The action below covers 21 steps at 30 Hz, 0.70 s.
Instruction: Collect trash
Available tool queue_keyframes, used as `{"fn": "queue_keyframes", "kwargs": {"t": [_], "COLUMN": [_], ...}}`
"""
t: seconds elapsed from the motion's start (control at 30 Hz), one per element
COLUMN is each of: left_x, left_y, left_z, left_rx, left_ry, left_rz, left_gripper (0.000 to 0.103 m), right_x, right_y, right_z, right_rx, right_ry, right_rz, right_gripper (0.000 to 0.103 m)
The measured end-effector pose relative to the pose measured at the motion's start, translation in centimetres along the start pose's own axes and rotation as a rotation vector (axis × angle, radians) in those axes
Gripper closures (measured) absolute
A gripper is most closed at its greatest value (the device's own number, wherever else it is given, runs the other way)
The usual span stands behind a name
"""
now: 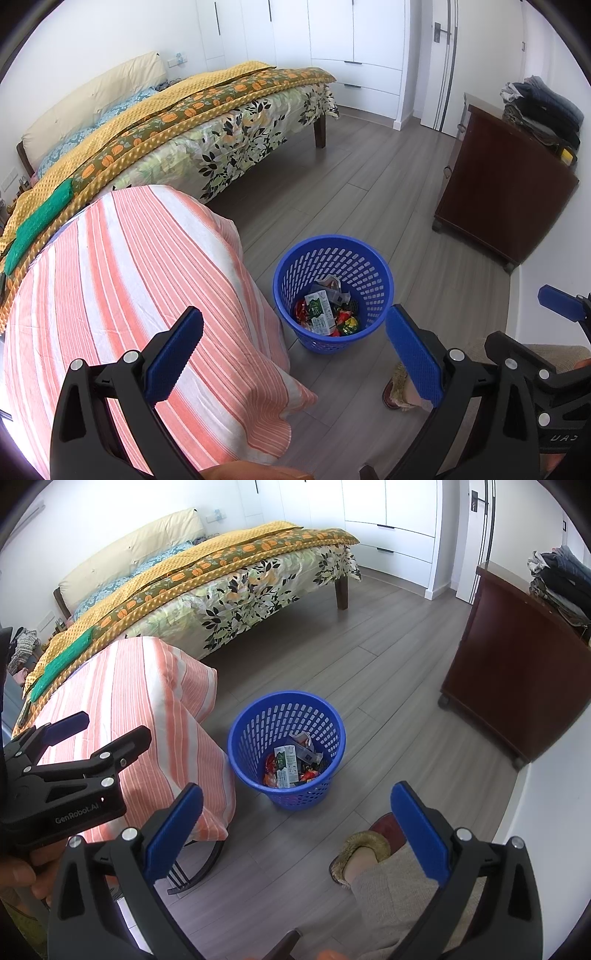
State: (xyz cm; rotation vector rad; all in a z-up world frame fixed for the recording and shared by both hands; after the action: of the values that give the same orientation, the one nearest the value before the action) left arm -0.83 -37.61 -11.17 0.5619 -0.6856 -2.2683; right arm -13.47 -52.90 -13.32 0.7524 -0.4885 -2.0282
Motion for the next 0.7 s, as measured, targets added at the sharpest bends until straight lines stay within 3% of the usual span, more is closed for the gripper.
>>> {"fn": "queue_keyframes", "kwargs": {"t": [0.7], "left_x": [0.13], "left_y": [0.33], "left_z": [0.10], "left_rx": [-0.006], "left_ry": [0.008], "left_rz": [-0.016], "left_gripper": [0.005], "right_x": [0.41], "right_y": [0.08], "right_z": [-0.07], "right_rx": [-0.003], "right_ry": [-0.008], "right_rz": [0.001], "right_gripper": [0.005]}}
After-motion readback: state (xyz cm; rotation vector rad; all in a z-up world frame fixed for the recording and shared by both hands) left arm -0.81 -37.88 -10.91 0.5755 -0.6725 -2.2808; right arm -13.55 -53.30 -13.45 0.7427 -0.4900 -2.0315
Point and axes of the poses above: each gripper's, at about its wrist camera, not at the fingertips, and z roughly against the way its jaws point, x to its right, y to its top, the point moved 2 cm from there along -z, roughly the way its jaws point, and after that the axes turned 9 degrees about y, right-handed, at the moved point
